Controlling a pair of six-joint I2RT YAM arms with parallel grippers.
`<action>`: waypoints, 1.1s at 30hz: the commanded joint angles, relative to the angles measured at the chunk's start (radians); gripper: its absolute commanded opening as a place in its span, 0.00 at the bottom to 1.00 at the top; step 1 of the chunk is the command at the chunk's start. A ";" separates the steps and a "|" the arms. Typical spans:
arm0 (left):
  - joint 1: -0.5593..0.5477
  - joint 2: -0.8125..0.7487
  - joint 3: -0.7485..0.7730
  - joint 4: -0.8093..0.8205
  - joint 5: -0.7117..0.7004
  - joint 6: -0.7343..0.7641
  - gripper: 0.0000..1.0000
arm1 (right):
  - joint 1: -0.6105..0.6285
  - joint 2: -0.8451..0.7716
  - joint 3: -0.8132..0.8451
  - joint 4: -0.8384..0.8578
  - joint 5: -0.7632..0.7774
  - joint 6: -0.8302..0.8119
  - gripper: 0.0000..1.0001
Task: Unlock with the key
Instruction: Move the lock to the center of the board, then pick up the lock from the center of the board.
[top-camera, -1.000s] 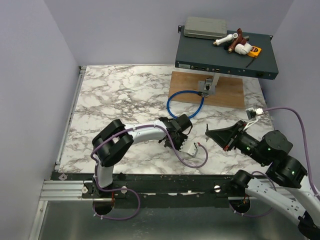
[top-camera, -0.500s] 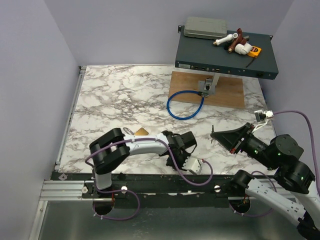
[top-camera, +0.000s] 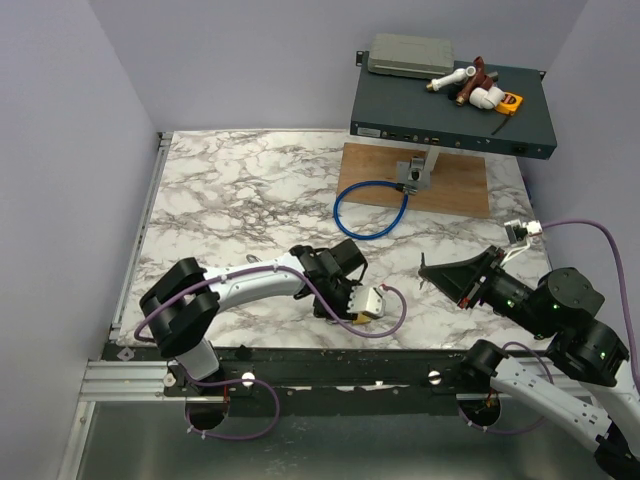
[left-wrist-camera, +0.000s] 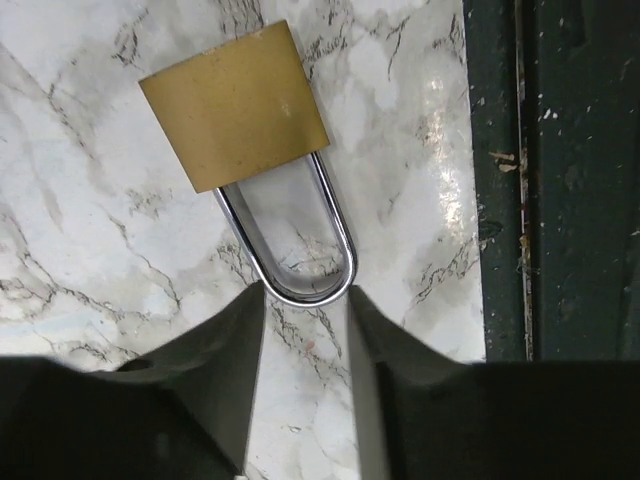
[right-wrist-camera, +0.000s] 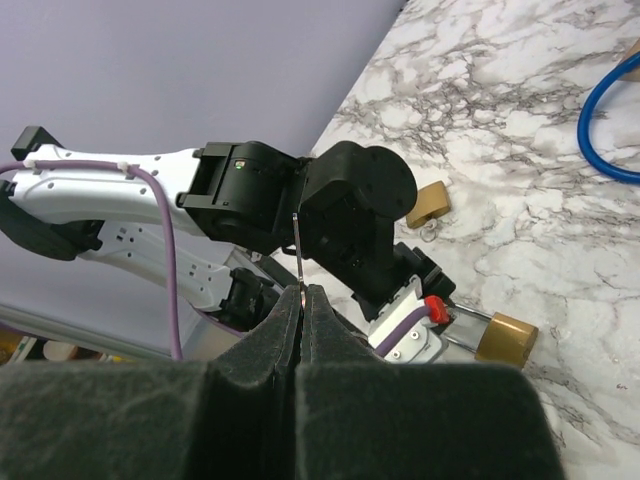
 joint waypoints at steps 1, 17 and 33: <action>0.001 -0.056 0.043 -0.023 0.076 -0.029 0.52 | -0.003 0.005 0.024 -0.007 -0.009 -0.011 0.01; 0.047 -0.029 -0.136 0.399 0.191 -0.419 0.98 | -0.004 0.056 0.105 -0.013 0.030 -0.055 0.01; 0.065 0.029 -0.282 0.687 0.136 -0.380 0.98 | -0.005 0.063 0.123 -0.028 0.081 -0.032 0.01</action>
